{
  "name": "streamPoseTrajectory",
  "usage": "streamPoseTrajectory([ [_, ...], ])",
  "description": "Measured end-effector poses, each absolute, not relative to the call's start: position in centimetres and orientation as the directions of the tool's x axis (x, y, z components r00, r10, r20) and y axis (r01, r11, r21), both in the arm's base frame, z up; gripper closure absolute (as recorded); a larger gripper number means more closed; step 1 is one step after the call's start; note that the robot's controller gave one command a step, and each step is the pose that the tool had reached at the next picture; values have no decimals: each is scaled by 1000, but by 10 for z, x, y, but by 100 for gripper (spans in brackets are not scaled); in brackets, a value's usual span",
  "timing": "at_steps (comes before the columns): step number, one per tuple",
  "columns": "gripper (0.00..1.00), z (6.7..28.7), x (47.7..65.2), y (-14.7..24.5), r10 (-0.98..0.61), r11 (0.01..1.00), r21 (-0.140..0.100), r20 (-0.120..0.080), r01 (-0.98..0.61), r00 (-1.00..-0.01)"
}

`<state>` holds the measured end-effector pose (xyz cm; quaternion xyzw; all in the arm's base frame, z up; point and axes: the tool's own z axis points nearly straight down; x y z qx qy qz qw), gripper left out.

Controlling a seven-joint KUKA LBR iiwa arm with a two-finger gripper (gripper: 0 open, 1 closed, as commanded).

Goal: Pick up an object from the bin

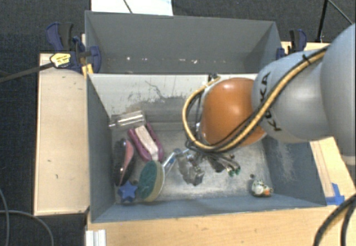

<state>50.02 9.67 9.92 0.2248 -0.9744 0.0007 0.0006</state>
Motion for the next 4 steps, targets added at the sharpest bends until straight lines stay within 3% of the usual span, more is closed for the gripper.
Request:
streamPoseTrajectory([
  [1,0,99,500,98,-436,900,1,2,-436,-900],
  [2,0,75,499,163,-559,829,-1,-7,-559,-829],
  [3,0,72,499,234,-810,586,-4,0,-810,-586],
  [4,100,70,497,232,-806,591,-1,9,-807,-591],
])
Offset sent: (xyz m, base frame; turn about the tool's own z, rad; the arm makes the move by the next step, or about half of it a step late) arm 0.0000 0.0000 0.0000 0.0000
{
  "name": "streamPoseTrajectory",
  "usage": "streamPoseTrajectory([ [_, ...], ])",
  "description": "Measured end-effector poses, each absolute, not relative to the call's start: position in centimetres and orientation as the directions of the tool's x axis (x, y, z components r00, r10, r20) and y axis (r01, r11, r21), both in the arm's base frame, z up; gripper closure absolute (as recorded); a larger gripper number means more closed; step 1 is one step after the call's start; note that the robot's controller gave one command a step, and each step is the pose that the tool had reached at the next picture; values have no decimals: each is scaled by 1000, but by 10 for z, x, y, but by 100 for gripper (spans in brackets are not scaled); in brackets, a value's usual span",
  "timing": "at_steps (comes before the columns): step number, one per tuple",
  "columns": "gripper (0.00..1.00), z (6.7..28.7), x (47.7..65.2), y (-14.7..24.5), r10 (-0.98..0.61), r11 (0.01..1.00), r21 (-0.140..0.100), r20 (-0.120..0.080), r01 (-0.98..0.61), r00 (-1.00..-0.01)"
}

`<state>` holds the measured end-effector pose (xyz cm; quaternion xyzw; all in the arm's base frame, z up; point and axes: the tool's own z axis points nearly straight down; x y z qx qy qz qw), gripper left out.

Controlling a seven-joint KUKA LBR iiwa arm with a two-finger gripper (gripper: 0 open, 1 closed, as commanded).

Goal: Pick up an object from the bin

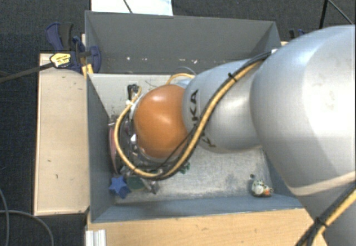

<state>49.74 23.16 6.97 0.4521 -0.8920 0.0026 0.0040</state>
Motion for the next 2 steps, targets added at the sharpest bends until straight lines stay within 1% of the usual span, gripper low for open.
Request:
streamPoseTrajectory([
  [1,100,191,508,229,-818,575,-5,-9,-818,-575],
  [2,100,276,504,247,-1000,22,-6,-5,-1000,-22],
])
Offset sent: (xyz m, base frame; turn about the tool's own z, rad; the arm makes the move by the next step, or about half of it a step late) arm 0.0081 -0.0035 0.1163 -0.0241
